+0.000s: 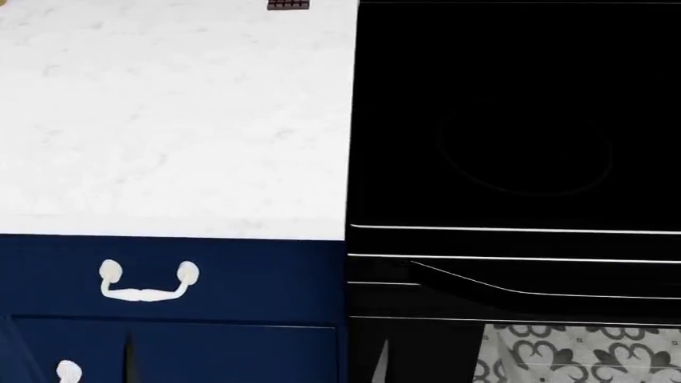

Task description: Close the microwave door

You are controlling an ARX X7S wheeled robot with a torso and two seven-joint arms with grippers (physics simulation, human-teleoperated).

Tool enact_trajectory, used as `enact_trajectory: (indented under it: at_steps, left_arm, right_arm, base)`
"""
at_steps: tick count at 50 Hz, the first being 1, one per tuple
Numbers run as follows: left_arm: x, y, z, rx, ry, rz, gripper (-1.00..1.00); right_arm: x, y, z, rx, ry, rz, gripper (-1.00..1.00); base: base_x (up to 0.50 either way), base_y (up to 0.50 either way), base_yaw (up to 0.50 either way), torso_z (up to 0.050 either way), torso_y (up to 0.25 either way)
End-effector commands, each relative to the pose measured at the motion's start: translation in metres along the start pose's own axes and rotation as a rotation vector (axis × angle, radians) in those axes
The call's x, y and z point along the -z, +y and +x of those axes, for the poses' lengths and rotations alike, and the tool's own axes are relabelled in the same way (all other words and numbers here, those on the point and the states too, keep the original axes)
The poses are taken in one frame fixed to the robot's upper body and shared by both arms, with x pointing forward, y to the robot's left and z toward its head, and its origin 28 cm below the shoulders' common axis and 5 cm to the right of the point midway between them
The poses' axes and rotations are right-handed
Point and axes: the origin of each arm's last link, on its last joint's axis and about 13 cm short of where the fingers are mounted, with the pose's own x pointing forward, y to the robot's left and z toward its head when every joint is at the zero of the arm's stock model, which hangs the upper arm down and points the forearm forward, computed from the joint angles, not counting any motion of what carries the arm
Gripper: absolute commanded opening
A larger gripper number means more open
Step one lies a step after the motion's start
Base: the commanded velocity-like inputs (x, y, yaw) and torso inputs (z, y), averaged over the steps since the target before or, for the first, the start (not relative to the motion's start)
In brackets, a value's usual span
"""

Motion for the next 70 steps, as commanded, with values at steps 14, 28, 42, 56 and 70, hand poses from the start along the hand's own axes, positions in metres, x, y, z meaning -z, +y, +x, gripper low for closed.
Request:
enact_trajectory:
  at_steps: [14,28,42,56,70]
  left_arm:
    - [-0.106,0.043,-0.037,-0.19,-0.507,0.275,1.0]
    - [-0.12,0.052,-0.048,-0.218,-0.566,0.305,1.0]
    - [-0.124,0.052,-0.048,-0.231,-0.585,0.323,1.0]
    - [-0.123,0.052,-0.05,-0.232,-0.591,0.327,1.0]
    - [-0.122,0.051,-0.049,-0.221,-0.594,0.326,1.0]
  right_arm:
    - [-0.092,-0.008,-0.018,0.018,-0.445,-0.111,1.0]
    - [-0.117,-0.021,-0.026,0.07,-0.546,-0.075,1.0]
    - [-0.114,-0.02,-0.026,0.08,-0.572,-0.158,1.0]
    - [-0.112,-0.021,-0.027,0.07,-0.581,-0.203,1.0]
    - [-0.112,-0.021,-0.025,0.069,-0.578,-0.196,1.0]
  base:
    - [0.0,0.0,0.0,0.0,0.0]
    - [0.0,0.0,0.0,0.0,0.0]
    - [0.02,0.0,0.0,0.0,0.0]
    - [0.46,0.0,0.0,0.0,0.0]
    - [0.5,0.0,0.0,0.0,0.0]
